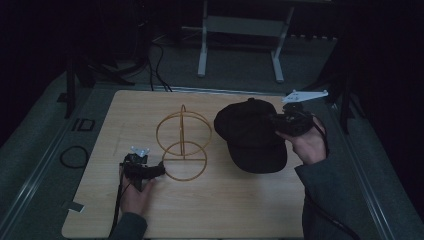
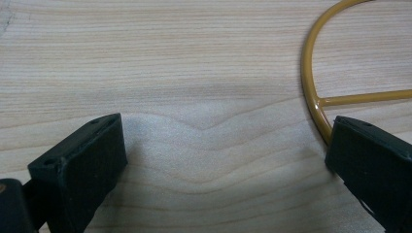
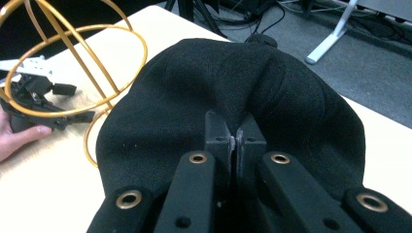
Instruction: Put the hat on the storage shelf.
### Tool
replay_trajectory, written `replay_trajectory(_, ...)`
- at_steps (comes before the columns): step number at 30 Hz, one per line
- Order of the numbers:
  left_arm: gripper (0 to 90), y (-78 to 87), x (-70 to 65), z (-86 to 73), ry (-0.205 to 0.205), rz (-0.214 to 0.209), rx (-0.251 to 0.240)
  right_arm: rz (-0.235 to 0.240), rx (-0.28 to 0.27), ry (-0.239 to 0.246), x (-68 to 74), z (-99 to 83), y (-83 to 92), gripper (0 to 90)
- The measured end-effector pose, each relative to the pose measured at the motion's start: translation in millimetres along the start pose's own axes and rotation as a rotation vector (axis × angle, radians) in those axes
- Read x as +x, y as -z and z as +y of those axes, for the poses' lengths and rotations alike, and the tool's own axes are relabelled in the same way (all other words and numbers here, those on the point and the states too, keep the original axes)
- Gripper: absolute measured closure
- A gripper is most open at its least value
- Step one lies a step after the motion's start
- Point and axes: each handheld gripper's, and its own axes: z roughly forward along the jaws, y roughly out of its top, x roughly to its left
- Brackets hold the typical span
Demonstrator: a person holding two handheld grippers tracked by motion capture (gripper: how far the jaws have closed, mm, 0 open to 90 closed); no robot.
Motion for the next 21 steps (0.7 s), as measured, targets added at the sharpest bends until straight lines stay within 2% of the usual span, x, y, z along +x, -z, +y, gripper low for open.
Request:
replay_trajectory(9,0.8,0.1,0.1,0.0,-0.002,0.000,0.002,0.014,-0.032,0.001,-3.4,10.8,10.8,87.4)
replay_trajectory(21,0.8,0.1,0.1,0.0,-0.001,0.000,0.002,0.051,-0.107,-0.008,-0.8,27.8,25.0,87.3)
